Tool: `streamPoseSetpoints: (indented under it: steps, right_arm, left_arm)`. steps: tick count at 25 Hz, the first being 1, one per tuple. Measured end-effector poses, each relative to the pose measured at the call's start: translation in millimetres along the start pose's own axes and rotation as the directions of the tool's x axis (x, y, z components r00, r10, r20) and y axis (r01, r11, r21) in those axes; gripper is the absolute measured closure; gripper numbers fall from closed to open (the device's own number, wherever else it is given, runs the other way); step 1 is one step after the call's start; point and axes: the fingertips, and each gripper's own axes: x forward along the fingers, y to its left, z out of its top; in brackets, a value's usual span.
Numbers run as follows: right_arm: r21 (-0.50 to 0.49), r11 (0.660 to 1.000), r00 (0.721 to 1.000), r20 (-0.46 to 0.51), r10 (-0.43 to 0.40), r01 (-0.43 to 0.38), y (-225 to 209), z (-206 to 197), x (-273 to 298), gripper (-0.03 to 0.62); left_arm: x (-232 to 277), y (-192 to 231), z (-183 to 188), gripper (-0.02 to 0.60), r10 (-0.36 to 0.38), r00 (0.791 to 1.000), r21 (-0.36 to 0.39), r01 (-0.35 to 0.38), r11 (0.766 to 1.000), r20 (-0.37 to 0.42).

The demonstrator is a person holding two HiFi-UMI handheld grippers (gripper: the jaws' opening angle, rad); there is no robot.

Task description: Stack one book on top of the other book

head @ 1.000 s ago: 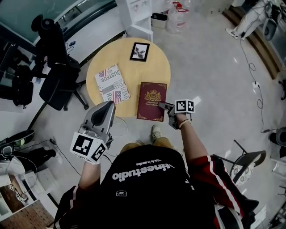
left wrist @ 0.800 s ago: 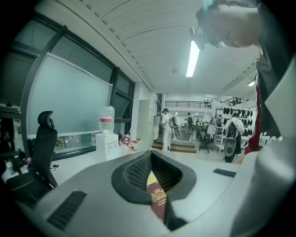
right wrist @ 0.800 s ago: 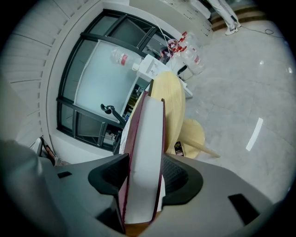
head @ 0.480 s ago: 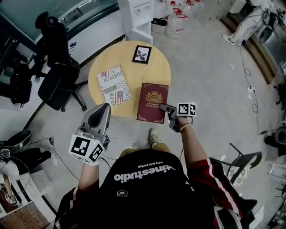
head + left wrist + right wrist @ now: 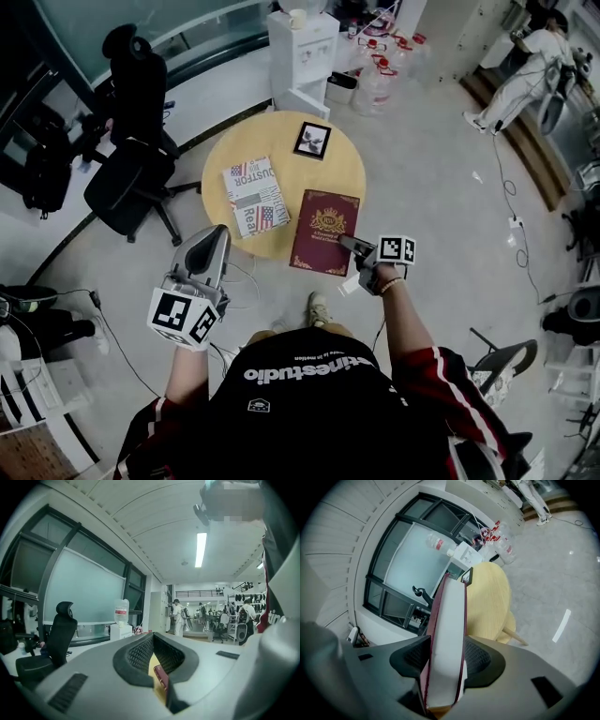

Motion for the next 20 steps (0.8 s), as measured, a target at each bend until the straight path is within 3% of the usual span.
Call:
streamPoseSetpoints:
  steps: [12, 20]
  right_arm:
    - [-0.087, 0.995, 0.999, -0.023, 0.036, -0.038, 76.6, -9.8, 30.9, 0.356]
    - [-0.111, 0.992, 0.996, -0.066, 0.057, -0.064, 101.5, -13.2, 50.3, 0.356]
  left_arm:
    - [-71.3, 53.6, 12.3, 0.565, 0.076, 0.995, -0.031, -0.074, 0.997, 0.069]
    - [-96.7, 72.1, 8.5, 0.565, 0.127, 0.988, -0.049, -0.123, 0.991, 0.087]
